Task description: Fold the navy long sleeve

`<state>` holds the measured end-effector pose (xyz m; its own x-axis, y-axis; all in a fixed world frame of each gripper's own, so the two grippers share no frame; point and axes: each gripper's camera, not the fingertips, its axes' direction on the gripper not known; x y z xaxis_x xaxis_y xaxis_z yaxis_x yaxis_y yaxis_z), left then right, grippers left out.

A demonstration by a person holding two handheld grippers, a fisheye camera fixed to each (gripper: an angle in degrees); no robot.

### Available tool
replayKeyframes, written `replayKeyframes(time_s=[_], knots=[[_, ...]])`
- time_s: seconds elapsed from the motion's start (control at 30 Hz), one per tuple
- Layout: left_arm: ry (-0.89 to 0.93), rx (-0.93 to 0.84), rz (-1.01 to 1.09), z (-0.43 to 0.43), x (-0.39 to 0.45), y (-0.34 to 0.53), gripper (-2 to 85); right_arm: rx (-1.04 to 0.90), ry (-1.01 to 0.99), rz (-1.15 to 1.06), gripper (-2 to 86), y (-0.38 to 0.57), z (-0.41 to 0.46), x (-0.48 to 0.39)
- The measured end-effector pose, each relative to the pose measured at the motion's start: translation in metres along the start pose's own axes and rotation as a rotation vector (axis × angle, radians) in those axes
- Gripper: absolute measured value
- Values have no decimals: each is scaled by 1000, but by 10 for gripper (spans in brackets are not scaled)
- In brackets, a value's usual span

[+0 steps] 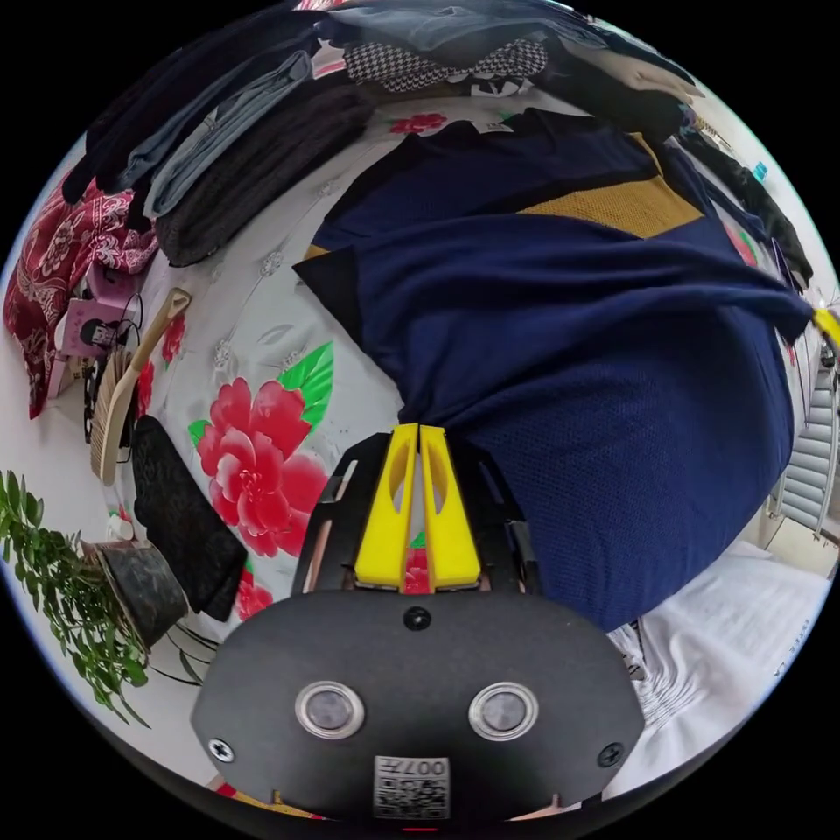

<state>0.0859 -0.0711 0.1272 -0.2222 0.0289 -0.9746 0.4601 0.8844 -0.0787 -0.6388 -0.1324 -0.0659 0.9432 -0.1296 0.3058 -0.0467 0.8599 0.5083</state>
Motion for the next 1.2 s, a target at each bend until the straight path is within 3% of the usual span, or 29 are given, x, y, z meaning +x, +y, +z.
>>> replayKeyframes(time_s=[0.13,0.27,0.33,0.53,0.67,0.87,1.07,1.2], knots=[[-26,34,54,2,0,5,-9,28,-82,-43,-2,6,-39,21],[-22,46,94,10,-2,6,-10,-295,-281,-31,-2,31,28,10],[-22,54,113,12,-1,5,-10,-351,-318,-4,-1,37,40,7],[-45,41,145,17,-3,-3,-9,-239,-315,42,9,22,-15,31],[6,55,60,20,-18,-7,-9,-408,-384,138,57,33,13,46],[40,-4,-92,12,-50,11,-10,-139,-344,447,90,30,-35,148],[158,-10,-322,6,-72,45,-10,-47,-149,745,90,16,-42,282],[209,-42,-362,8,-68,39,-10,13,-100,1003,90,22,-35,359]])
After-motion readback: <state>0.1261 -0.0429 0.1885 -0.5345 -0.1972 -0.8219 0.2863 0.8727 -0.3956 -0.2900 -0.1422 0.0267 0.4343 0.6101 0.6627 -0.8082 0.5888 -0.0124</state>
